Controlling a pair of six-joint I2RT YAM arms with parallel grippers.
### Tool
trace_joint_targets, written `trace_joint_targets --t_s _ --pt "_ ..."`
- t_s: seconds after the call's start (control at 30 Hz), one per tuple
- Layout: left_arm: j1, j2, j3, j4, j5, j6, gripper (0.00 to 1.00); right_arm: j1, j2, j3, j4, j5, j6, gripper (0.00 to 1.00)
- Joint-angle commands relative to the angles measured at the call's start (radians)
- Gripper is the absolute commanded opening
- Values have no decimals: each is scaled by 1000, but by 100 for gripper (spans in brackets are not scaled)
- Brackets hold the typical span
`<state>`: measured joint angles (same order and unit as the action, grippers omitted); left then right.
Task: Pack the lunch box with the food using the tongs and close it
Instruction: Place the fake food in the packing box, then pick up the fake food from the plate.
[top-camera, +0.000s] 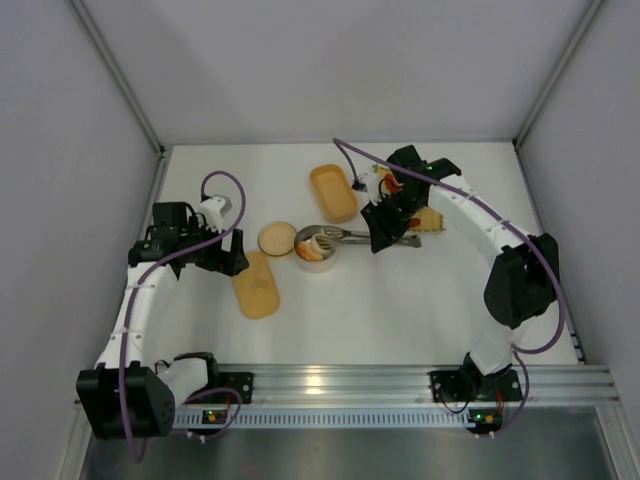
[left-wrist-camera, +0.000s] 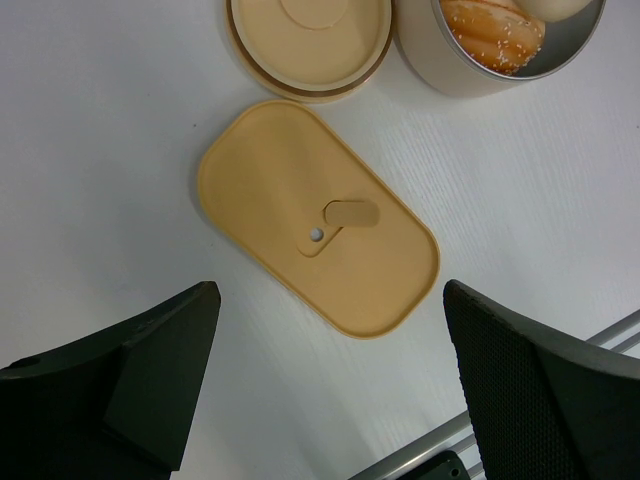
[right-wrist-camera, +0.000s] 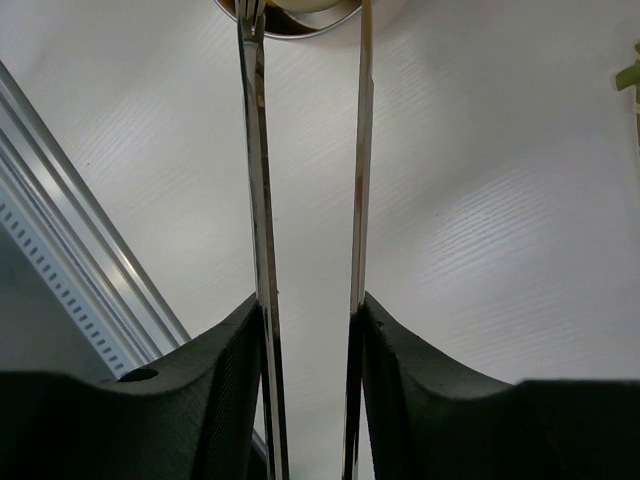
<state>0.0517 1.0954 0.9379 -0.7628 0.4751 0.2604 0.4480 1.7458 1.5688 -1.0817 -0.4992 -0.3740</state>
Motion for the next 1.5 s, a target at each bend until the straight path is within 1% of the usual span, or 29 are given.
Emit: trace_joint_targets --t_s 0.0,0.03,0.1,0.17,0.27,0.43,0.77,0.87,0.97,1.2,1.27,1.33,1.47 --pt "-1 -9 -5 30 0 5 98 -18 9 30 54 -32 3 39" --pt "0 -9 -5 30 2 5 98 -19 11 30 52 -33 4 41" --pt "-1 -8 -5 31 0 5 98 -20 15 31 49 -35 4 48" --pt "0 -8 -7 31 -1 5 98 -20 14 33 49 -35 4 51" --pt "-1 -8 -7 30 -1 5 98 -20 14 36 51 -38 6 53" --pt "-1 -8 -7 30 -3 5 98 -20 8 56 45 -39 10 52" --pt "0 -12 12 22 2 13 98 -25 -46 117 37 -19 35 48" --pt "-1 -17 19 14 3 17 98 -57 -72 142 35 -18 46 47" --pt "-1 -22 29 3 3 22 98 -116 -94 154 32 -16 49 46" --pt "-1 -28 38 6 11 19 98 -340 -85 169 58 40 49 43" --pt "-1 -22 39 10 16 19 98 -362 -77 171 78 86 44 43" --pt "-1 -12 39 13 19 16 98 -365 -55 175 104 165 40 43" --pt "-1 -2 38 19 19 14 98 -367 33 226 126 234 60 43"
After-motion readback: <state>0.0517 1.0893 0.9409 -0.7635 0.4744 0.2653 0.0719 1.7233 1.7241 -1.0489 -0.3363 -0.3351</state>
